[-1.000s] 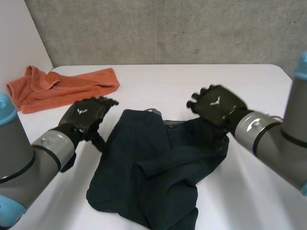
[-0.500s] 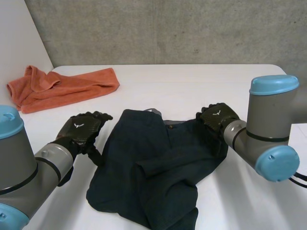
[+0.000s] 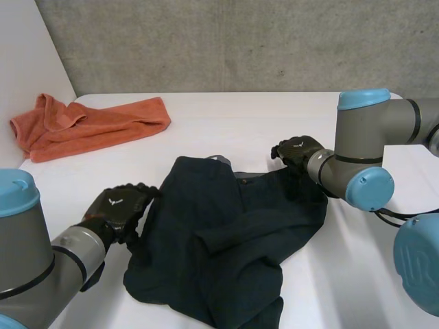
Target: Fold the laundry.
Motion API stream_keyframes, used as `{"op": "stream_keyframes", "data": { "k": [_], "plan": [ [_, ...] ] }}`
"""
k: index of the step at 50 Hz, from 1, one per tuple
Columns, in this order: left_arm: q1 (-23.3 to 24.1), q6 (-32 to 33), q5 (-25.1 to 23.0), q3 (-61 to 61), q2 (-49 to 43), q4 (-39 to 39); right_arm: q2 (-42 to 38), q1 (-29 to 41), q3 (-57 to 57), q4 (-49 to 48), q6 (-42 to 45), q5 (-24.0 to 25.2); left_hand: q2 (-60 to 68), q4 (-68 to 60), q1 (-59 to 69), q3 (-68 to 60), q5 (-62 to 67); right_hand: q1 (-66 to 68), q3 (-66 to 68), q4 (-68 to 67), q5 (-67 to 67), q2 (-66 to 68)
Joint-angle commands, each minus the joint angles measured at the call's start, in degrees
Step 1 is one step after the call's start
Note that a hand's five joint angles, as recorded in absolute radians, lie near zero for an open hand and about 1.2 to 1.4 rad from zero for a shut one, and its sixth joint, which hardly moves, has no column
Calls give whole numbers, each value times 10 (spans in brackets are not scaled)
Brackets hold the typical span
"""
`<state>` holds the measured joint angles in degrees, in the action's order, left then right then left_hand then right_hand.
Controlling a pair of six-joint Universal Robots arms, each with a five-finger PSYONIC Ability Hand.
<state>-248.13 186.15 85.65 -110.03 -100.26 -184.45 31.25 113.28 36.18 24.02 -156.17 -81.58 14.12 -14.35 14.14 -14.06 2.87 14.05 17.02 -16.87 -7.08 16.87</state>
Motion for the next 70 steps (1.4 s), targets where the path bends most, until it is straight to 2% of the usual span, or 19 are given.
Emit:
{"op": "stream_keyframes", "data": {
  "k": [1, 4, 5, 8, 9, 17, 24, 29, 33, 34, 35, 48, 56, 61, 65, 70],
  "plan": [
    [9, 0, 0, -23, 1, 4, -36, -15, -32, 1, 11, -2, 38, -36, 38, -39, 51, 180, 151, -152, -150, 152],
    [19, 0, 1, -34, 1, 4, -41, -17, -39, 2, 11, -2, 48, -46, 48, -49, 61, 300, 270, -271, -269, 271],
    [22, 0, 1, -36, 1, 4, -43, -17, -41, 4, 11, -2, 50, -48, 50, -51, 63, 417, 387, -388, -386, 388],
    [34, 0, 1, -41, 1, 4, -40, -17, -41, 6, 11, -2, 82, -80, 82, -83, 94, 647, 618, -619, -617, 619],
    [36, 0, 1, -42, 1, 4, -35, -18, -39, 6, 11, -2, 92, -90, 92, -93, 105, 659, 630, -631, -629, 631],
    [56, 2, 1, -45, -4, -1, -5, -21, -20, 8, 13, -1, 164, -162, 164, -165, 177, 659, 630, -631, -629, 631],
    [60, 4, 9, -43, -14, -28, 24, -33, 14, 8, 12, 1, 346, -344, 346, -347, 359, 659, 630, -631, -629, 631],
    [61, 46, 22, -44, -31, -46, 50, -39, 49, 6, 12, 5, 410, -408, 410, -411, 422, 659, 630, -631, -629, 631],
    [62, 83, 39, -41, -48, -65, 67, -40, 70, 6, 13, 5, 569, -567, 569, -570, 582, 659, 630, -631, -629, 631],
    [61, 90, 47, -37, -50, -72, 71, -40, 74, 6, 13, 5, 648, -646, 648, -649, 661, 659, 630, -631, -629, 631],
    [61, 93, 50, -35, -51, -75, 74, -40, 78, 5, 13, 5, 659, -656, 658, -659, 671, 659, 630, -631, -629, 631],
    [57, 122, 57, 66, -87, -88, 162, -50, 168, 7, 16, 20, 659, -656, 659, -659, 671, 659, 630, -631, -629, 631],
    [59, 186, 76, 274, -159, -83, 257, -60, 291, 30, 75, 17, 659, -656, 659, -659, 671, 659, 630, -631, -629, 631],
    [56, 207, 115, 415, -235, -83, 297, -74, 378, 40, 77, 20, 659, -656, 659, -659, 671, 659, 630, -631, -629, 631],
    [57, 224, 116, 477, -281, -87, 333, -73, 458, 25, 45, 46, 659, -656, 659, -659, 671, 659, 630, -631, -629, 631],
    [60, 247, 116, 522, -334, -118, 354, -74, 554, -67, -100, 120, 659, -656, 659, -659, 671, 659, 630, -631, -629, 631]
  ]
}}
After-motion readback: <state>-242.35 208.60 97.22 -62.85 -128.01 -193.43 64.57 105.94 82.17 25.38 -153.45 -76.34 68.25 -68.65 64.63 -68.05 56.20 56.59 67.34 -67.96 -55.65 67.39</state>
